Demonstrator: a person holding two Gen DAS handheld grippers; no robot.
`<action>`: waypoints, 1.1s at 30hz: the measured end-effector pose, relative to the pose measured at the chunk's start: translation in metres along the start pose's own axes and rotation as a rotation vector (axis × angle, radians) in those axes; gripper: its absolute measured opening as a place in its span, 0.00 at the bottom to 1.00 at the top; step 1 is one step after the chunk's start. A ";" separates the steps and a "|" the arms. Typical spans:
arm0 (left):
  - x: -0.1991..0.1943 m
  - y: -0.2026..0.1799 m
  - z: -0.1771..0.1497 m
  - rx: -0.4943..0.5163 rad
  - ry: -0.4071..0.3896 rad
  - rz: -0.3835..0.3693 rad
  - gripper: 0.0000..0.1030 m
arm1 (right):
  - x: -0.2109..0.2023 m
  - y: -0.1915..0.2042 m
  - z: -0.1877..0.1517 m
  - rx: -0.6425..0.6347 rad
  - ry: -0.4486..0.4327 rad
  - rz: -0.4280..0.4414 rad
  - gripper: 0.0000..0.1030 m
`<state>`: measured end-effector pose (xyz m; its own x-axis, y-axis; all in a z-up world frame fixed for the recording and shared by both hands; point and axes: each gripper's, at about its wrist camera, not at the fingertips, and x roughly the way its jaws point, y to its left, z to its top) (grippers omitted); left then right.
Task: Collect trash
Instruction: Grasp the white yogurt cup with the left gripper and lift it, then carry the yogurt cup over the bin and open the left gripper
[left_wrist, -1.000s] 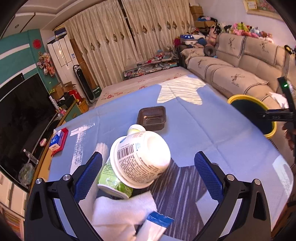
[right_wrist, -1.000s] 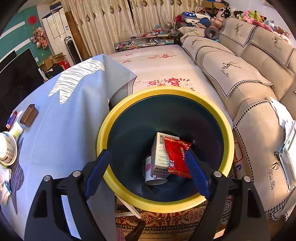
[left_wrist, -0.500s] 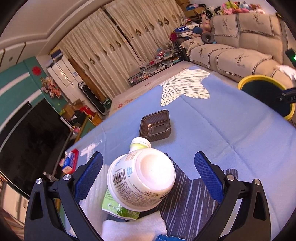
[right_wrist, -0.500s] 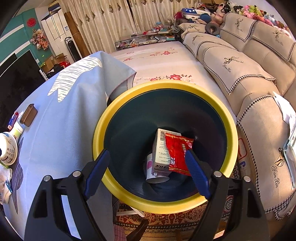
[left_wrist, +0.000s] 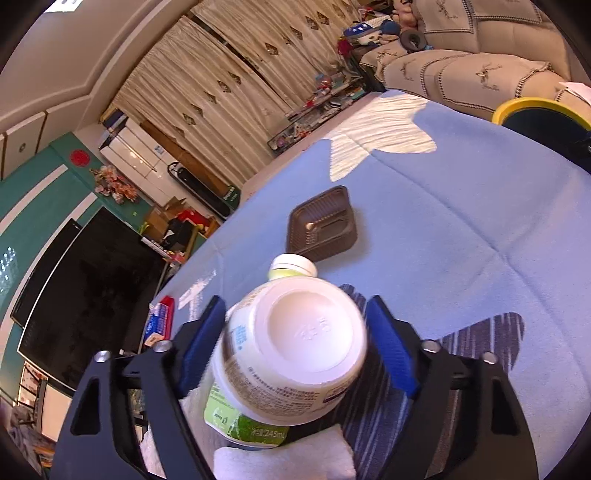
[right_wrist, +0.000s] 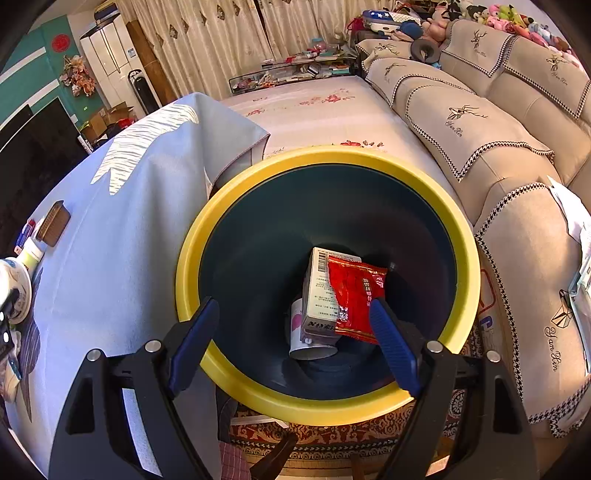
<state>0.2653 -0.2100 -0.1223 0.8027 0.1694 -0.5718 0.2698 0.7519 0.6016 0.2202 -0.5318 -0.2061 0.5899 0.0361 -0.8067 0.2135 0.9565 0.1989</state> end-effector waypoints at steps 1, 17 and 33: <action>0.000 0.006 0.000 -0.029 0.005 -0.039 0.72 | 0.000 0.000 0.000 0.000 0.000 0.001 0.77; -0.062 0.030 0.014 -0.165 -0.111 -0.263 0.72 | -0.034 0.002 -0.014 -0.017 -0.043 0.021 0.77; -0.105 -0.058 0.114 -0.104 -0.233 -0.503 0.72 | -0.108 -0.075 -0.071 0.118 -0.157 -0.092 0.77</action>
<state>0.2259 -0.3443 -0.0338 0.6879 -0.3627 -0.6287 0.6054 0.7645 0.2214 0.0856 -0.5866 -0.1732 0.6759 -0.1047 -0.7295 0.3566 0.9127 0.1994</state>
